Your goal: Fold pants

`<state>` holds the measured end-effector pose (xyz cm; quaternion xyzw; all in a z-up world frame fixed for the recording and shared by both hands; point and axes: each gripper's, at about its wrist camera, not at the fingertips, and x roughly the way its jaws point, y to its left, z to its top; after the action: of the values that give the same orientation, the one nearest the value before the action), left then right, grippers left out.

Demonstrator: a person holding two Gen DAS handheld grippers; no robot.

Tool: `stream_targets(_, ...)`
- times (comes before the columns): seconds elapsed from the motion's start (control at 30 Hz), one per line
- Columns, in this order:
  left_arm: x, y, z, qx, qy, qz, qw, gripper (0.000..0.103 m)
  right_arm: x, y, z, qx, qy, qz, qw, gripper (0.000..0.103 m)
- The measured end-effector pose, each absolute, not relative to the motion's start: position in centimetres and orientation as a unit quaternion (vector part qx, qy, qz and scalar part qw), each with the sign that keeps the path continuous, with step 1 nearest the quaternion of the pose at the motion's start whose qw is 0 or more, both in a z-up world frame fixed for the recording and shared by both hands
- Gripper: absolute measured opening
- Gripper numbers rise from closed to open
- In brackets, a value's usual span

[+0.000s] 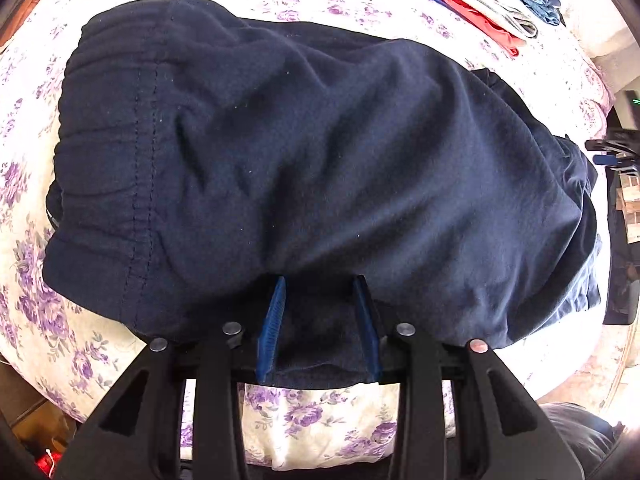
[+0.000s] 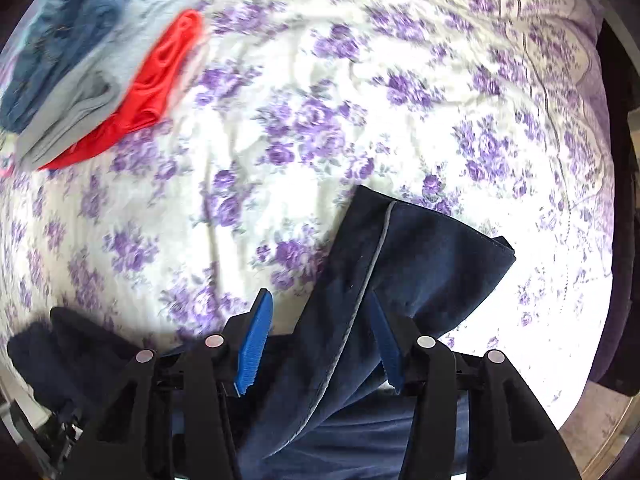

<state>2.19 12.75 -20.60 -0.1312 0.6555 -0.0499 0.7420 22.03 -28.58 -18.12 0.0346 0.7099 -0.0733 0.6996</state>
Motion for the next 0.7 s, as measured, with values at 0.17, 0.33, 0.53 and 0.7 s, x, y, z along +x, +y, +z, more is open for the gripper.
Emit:
stream_targets(0.17,1.5,13.0,-21.2,-0.137,0.654,-0.049,0.742,0.034,23.6,-29.3,-21.6,0.031,0.744,-0.116,0.657,0.049)
stream_targets(0.33,2.0,13.1,-20.8,-0.136,0.658,-0.050,0.739,0.034,21.7,-29.3,-23.5,0.020,0.740,-0.118,0.661,0.025)
stream_targets(0.53,2.2,13.0,-21.0,-0.132,0.661,-0.056,0.736,0.034,14.9,-35.6,-15.8,0.116,0.660,-0.077,0.739,0.012)
stream_targets(0.7,2.2,12.9,-20.9,-0.122,0.666,-0.064,0.733,0.034,1.5,-40.9,-9.9,0.214,0.581,-0.092,0.780,0.011)
